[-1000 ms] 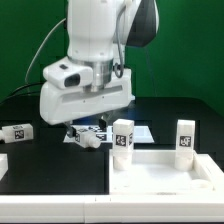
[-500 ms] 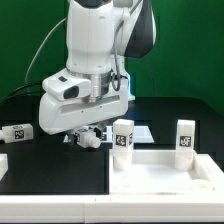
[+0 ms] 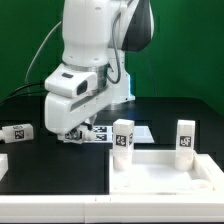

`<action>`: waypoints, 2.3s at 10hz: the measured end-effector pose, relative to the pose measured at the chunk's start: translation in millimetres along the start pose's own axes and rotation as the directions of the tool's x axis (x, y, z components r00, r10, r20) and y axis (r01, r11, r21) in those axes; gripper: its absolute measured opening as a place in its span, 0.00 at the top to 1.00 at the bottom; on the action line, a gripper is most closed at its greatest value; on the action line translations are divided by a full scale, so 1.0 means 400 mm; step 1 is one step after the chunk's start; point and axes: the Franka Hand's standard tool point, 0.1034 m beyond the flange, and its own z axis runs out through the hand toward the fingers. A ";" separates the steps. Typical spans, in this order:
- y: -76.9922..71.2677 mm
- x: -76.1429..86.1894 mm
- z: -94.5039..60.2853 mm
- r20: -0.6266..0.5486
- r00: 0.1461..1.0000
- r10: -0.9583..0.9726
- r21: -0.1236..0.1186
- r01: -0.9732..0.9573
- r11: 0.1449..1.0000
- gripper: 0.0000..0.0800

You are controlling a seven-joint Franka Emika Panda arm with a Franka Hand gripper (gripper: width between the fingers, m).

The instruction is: Assemble square table

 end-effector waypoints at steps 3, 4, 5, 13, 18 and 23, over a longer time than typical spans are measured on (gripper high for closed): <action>0.013 -0.005 -0.004 0.015 0.974 -0.225 0.003 0.225 0.974 0.64; 0.014 -0.008 -0.004 0.018 0.960 -0.281 0.004 0.281 0.960 0.64; 0.017 -0.009 -0.007 0.015 0.910 -0.413 0.020 0.413 0.910 0.64; 0.064 -0.053 -0.012 -0.138 0.294 -0.946 0.139 0.951 0.276 0.64; 0.098 -0.091 0.011 -0.237 0.115 -0.965 0.211 0.975 0.065 0.64; 0.123 -0.117 -0.028 -0.177 0.129 -0.976 0.235 0.968 0.085 0.20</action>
Offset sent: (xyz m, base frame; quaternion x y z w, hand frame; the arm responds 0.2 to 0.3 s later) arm 0.0000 0.0000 0.0000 0.0000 0.0000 -0.1296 0.9916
